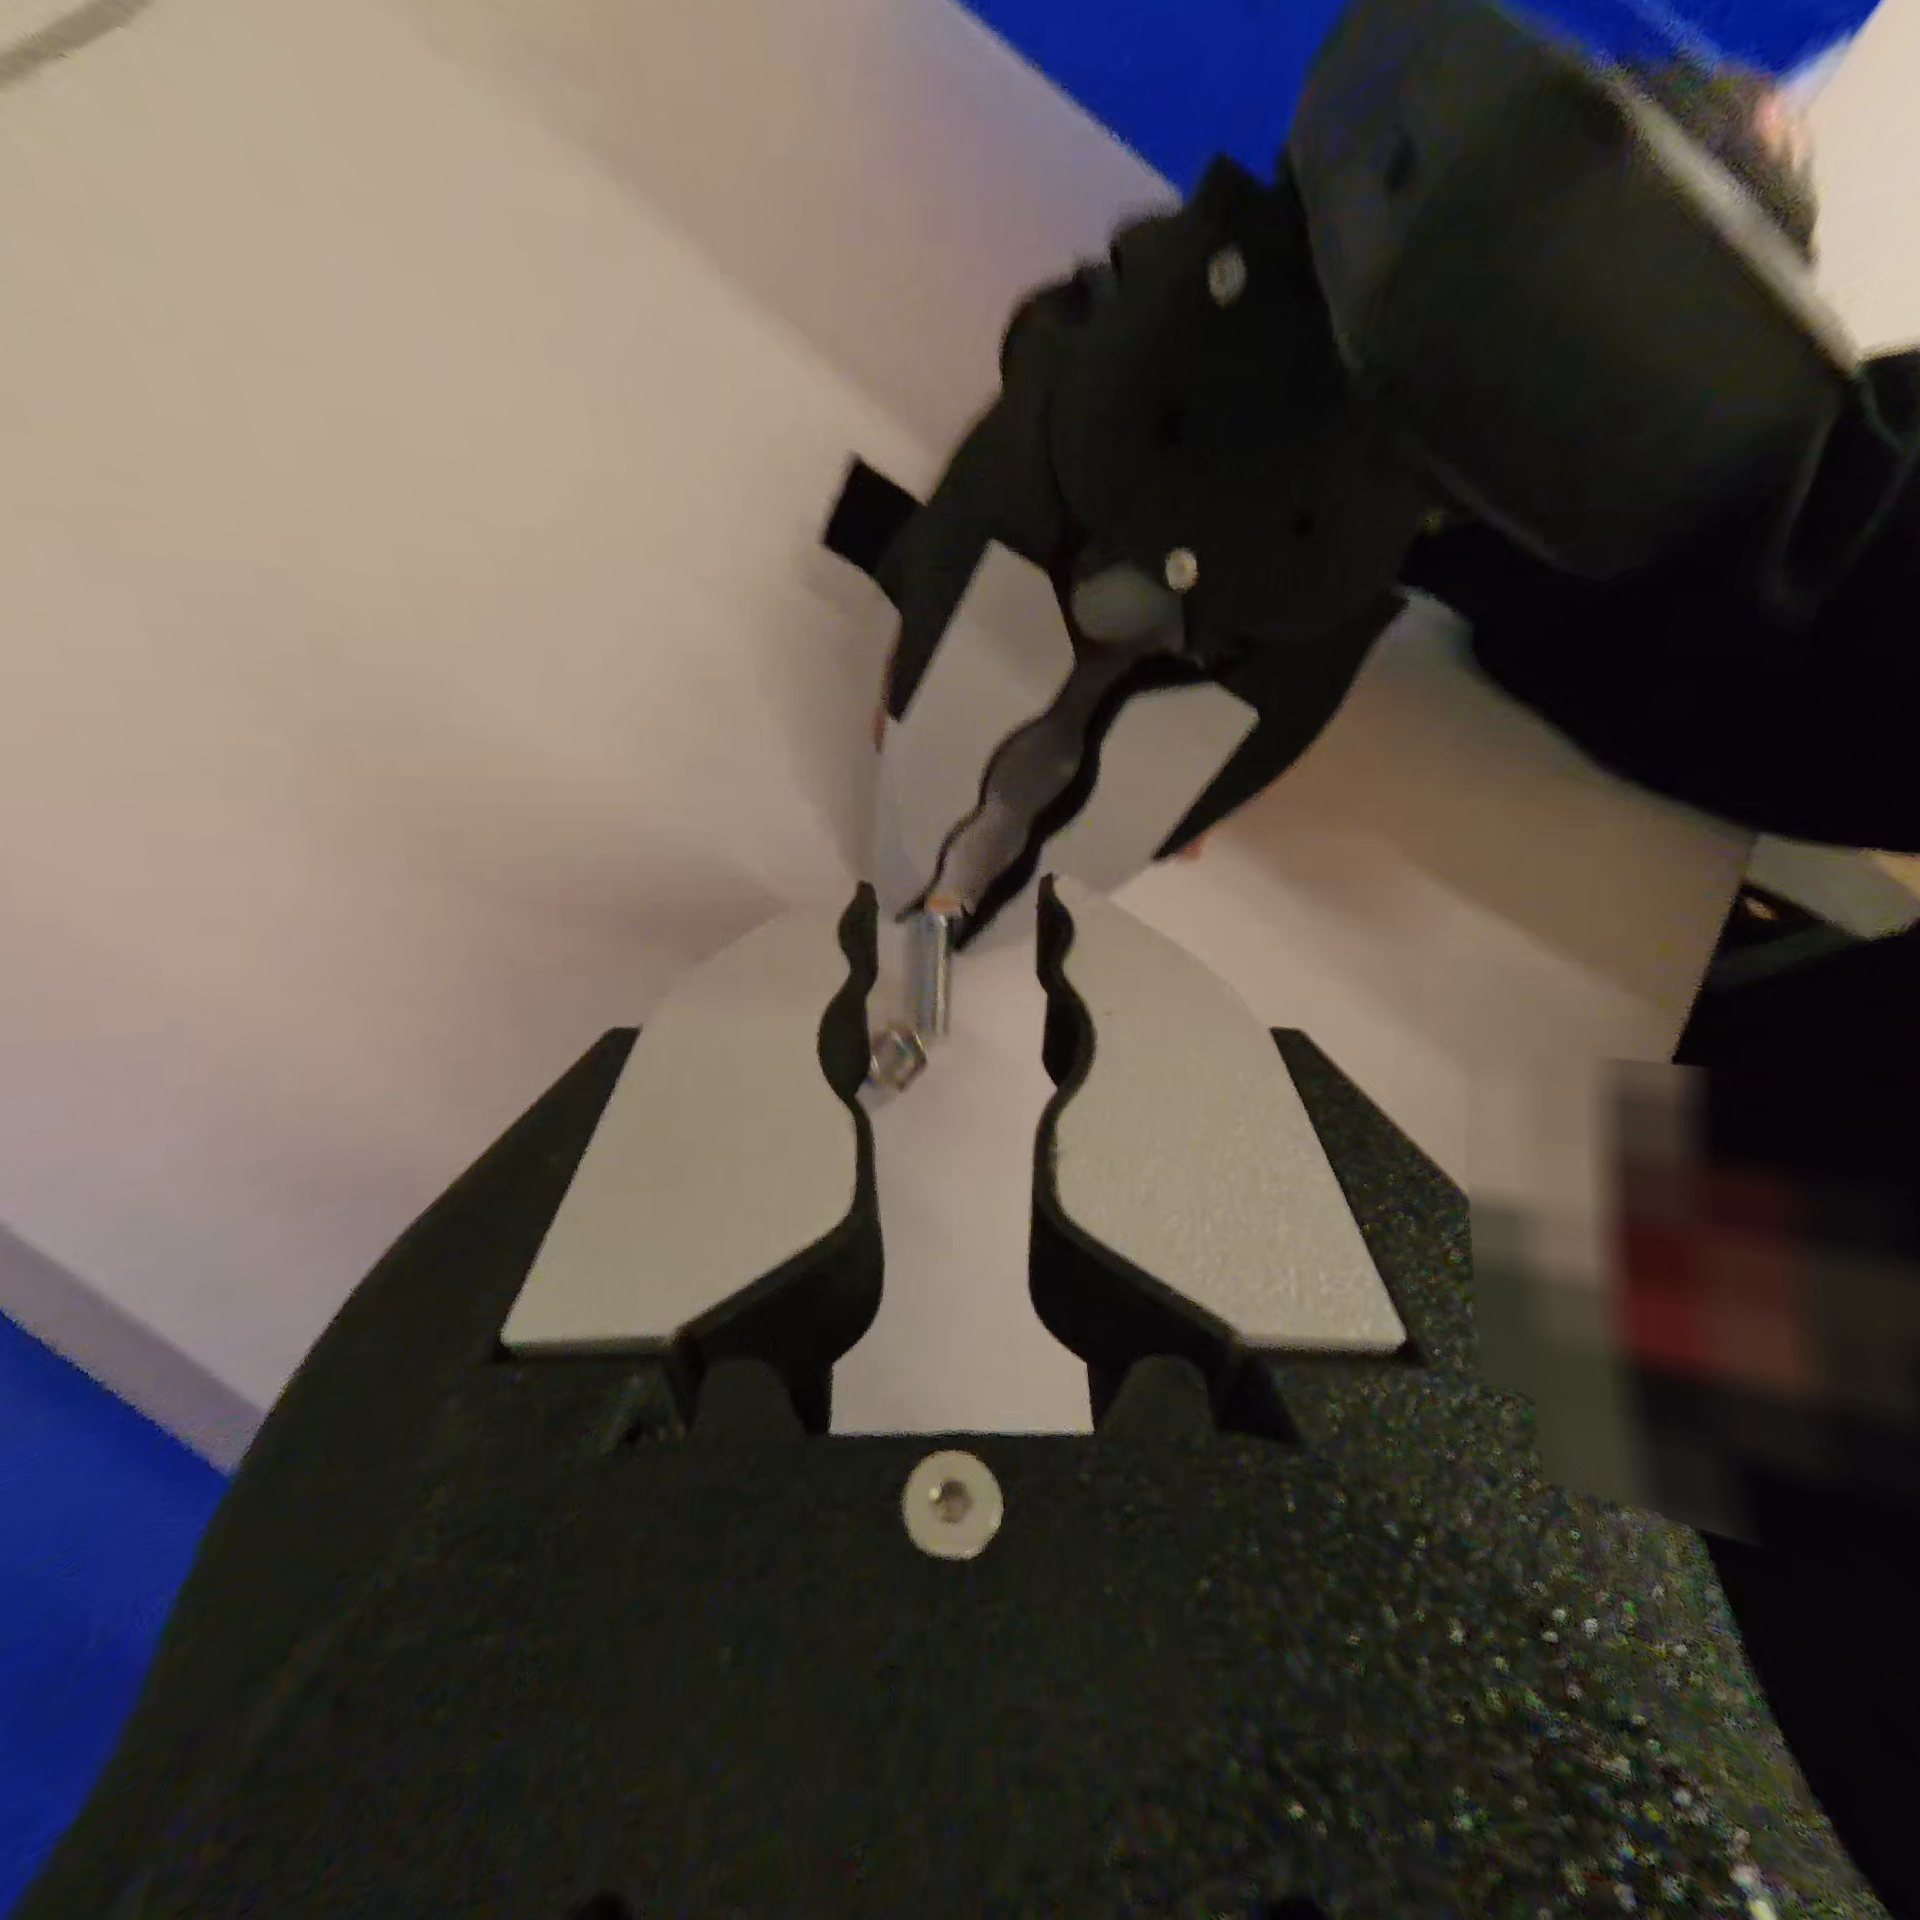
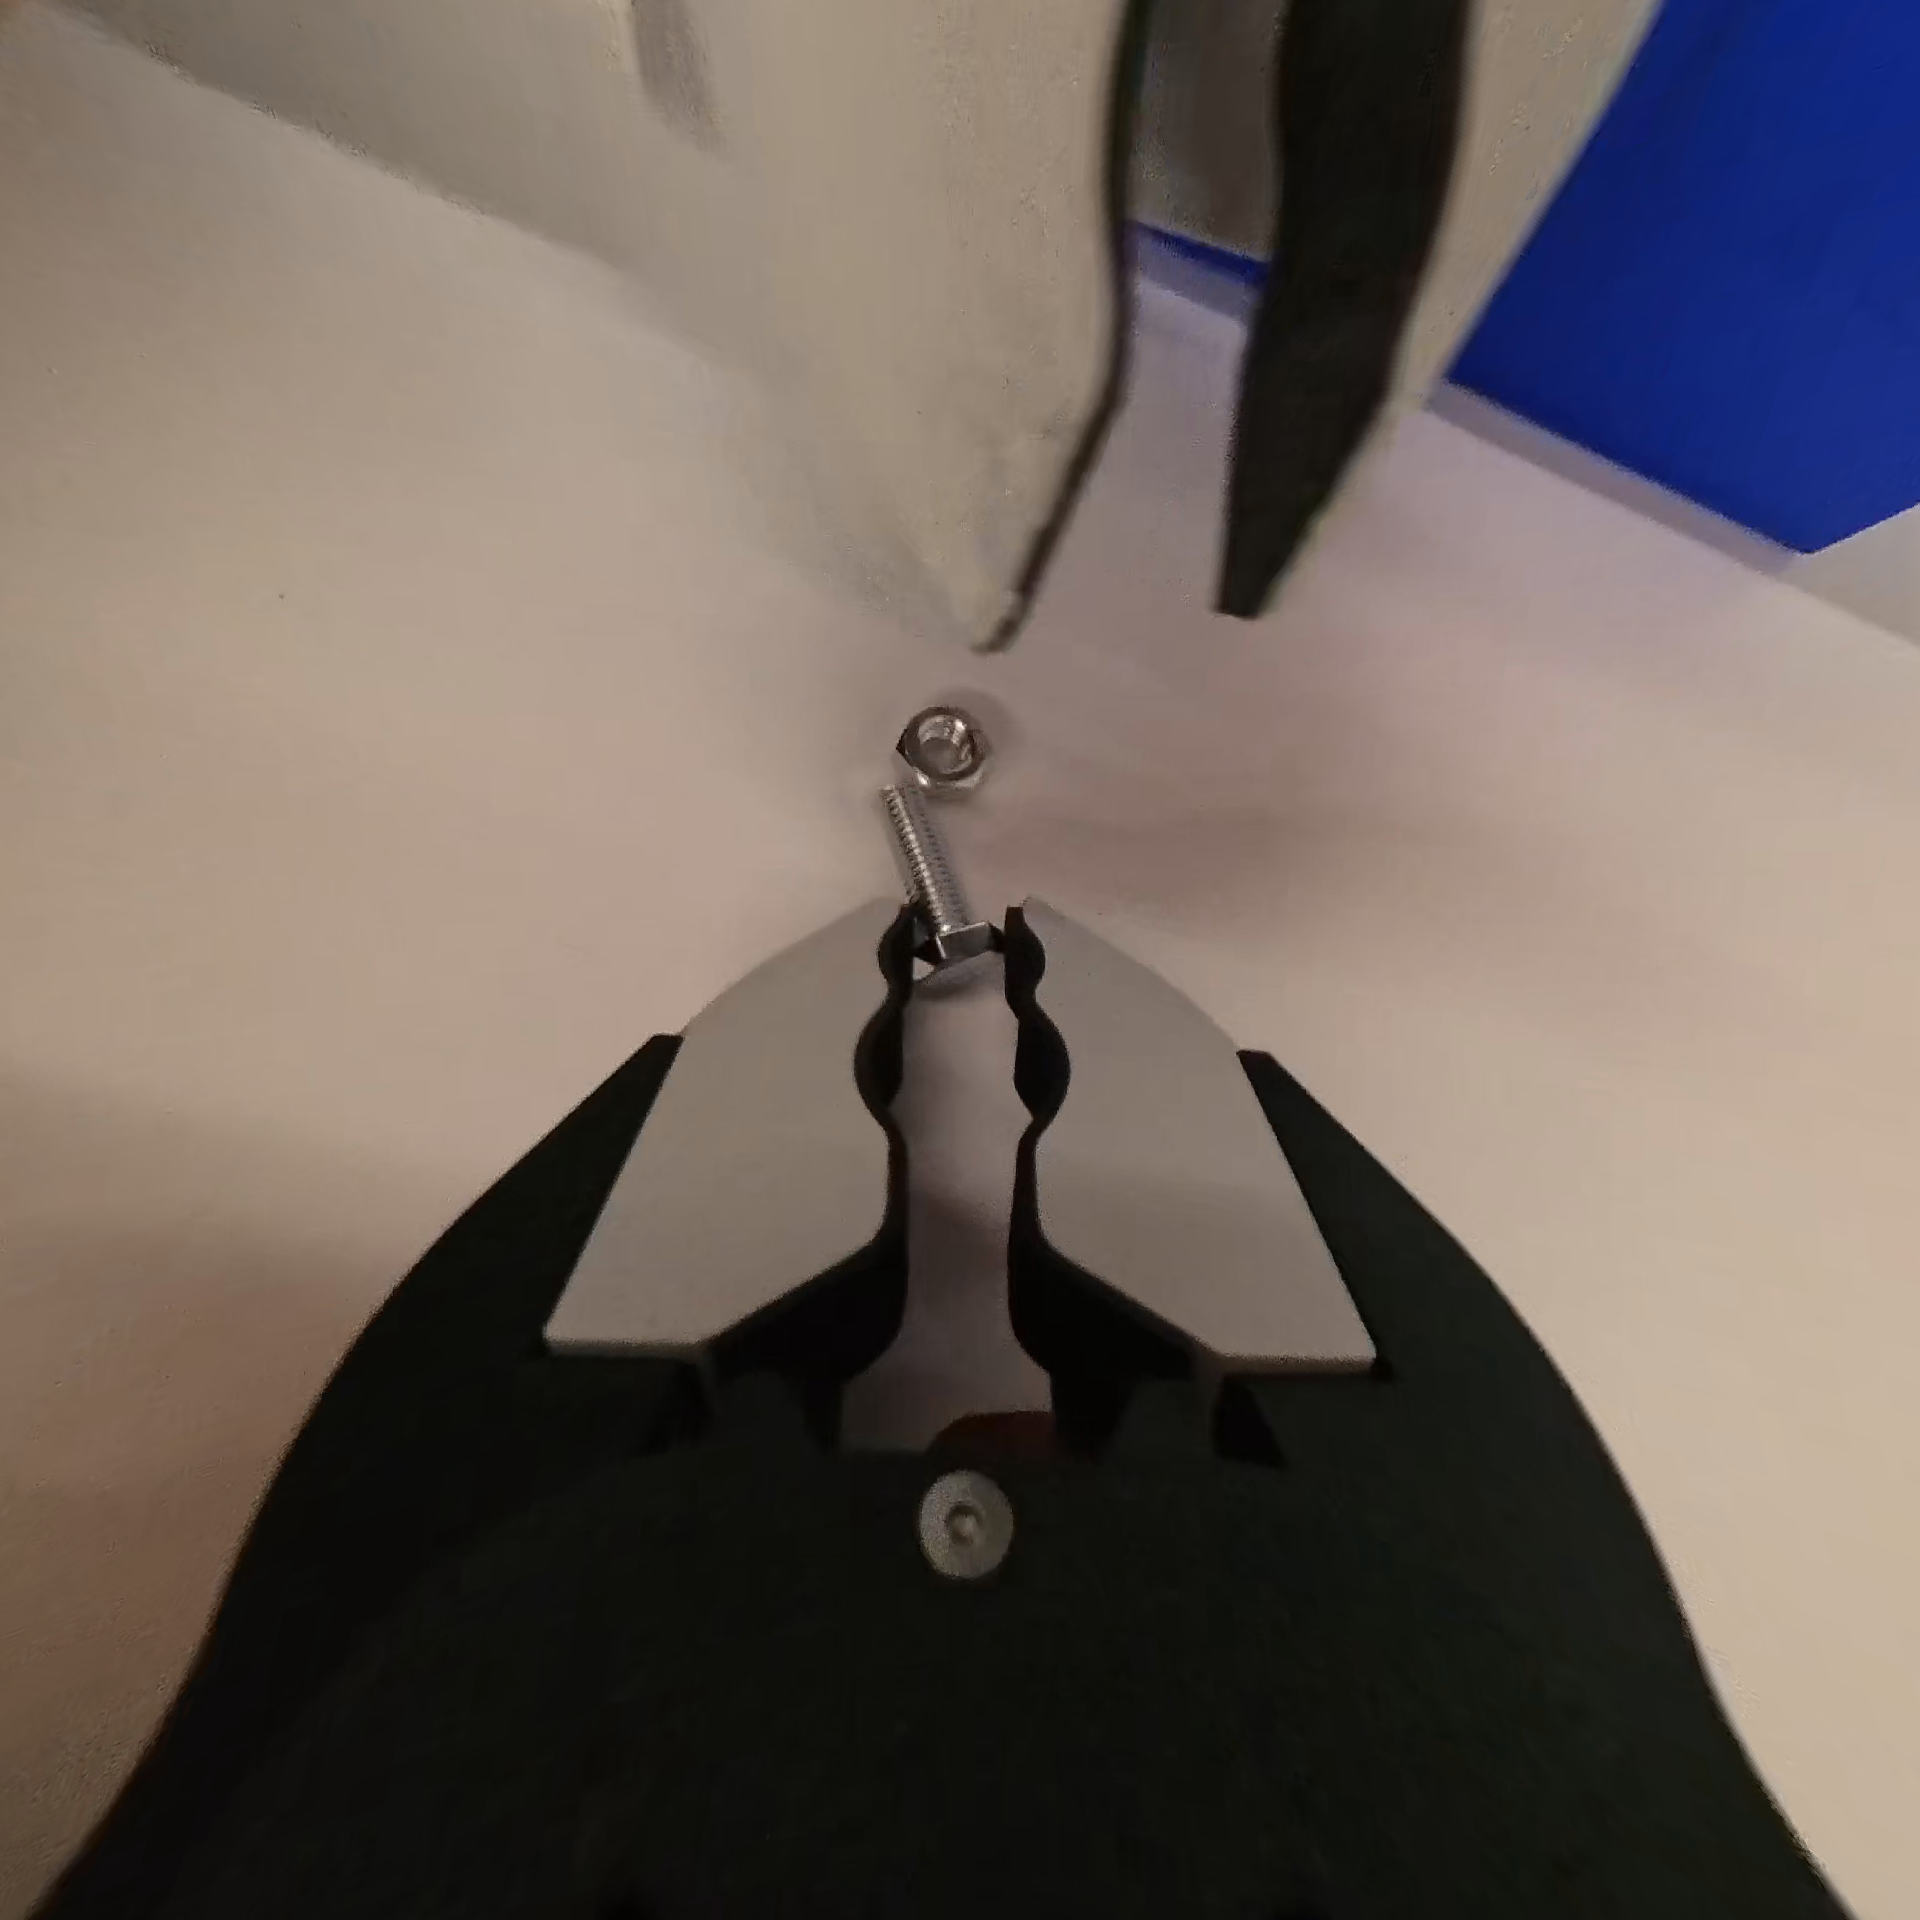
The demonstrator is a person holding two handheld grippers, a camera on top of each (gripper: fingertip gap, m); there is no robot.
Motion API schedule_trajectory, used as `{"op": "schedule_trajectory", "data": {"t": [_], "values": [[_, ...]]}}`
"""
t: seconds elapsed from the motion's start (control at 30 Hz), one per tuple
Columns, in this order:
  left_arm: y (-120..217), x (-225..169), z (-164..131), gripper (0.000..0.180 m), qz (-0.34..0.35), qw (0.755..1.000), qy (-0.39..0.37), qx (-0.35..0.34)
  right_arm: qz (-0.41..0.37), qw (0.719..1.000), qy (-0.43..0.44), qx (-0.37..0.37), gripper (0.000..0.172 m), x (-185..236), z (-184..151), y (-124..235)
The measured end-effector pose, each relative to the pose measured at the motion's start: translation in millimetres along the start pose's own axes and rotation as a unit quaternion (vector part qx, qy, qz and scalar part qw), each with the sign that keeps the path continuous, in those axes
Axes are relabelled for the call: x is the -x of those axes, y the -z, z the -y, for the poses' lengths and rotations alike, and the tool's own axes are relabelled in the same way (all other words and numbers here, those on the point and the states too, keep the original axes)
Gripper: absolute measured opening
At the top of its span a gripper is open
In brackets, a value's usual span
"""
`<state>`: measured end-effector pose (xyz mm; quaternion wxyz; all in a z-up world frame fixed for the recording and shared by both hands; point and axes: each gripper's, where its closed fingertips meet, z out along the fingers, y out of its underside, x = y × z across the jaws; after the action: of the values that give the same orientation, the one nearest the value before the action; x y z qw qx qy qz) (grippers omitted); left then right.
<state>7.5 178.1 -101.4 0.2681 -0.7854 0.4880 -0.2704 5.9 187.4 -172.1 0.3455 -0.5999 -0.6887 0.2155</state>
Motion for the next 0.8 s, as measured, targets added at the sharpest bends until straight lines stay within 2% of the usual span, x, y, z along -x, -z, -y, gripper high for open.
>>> {"op": "schedule_trajectory", "data": {"t": [0.1, 0.2, 0.3, 0.4, 0.47, 0.57, 0.73, 0.8], "values": [[-1.0, 14.4, 27.7, 0.029, 0.022, 0.997, 0.004, -0.08, -0.006, 1.0, -0.012, 0.002, 0.016, -3.4, -1.5, 1.2], [3.7, 34.3, 66.9, 0.036, 0.072, 0.98, -0.02, -0.185, -0.024, 0.999, -0.035, -0.008, 0.015, -11.9, -0.9, 4.1], [16.3, 56.3, 108.3, 0.048, 0.136, 0.942, -0.047, -0.305, -0.068, 0.995, -0.068, -0.034, 0.015, -31.3, -0.6, 13.6], [33.1, 79.0, 135.4, 0.05, 0.222, 0.884, -0.095, -0.4, -0.128, 0.979, -0.132, -0.087, 0.014, -59.8, -2.7, 34.5], [39.4, 83.6, 144.6, 0.051, 0.261, 0.843, -0.141, -0.449, -0.152, 0.96, -0.181, -0.151, 0.014, -75.4, 0.9, 53.0], [39.8, 79.3, 149.0, 0.052, 0.275, 0.795, -0.187, -0.508, -0.149, 0.924, -0.239, -0.26, 0.013, -87.3, 12.8, 78.4], [52.1, 64.9, 147.5, 0.054, 0.219, 0.765, -0.188, -0.576, -0.108, 0.862, -0.302, -0.392, 0.009, -95.6, 26.1, 106.6], [55.3, 65.1, 142.8, 0.053, 0.195, 0.766, -0.169, -0.588, -0.087, 0.838, -0.313, -0.439, 0.009, -96.5, 30.5, 115.9]]}}
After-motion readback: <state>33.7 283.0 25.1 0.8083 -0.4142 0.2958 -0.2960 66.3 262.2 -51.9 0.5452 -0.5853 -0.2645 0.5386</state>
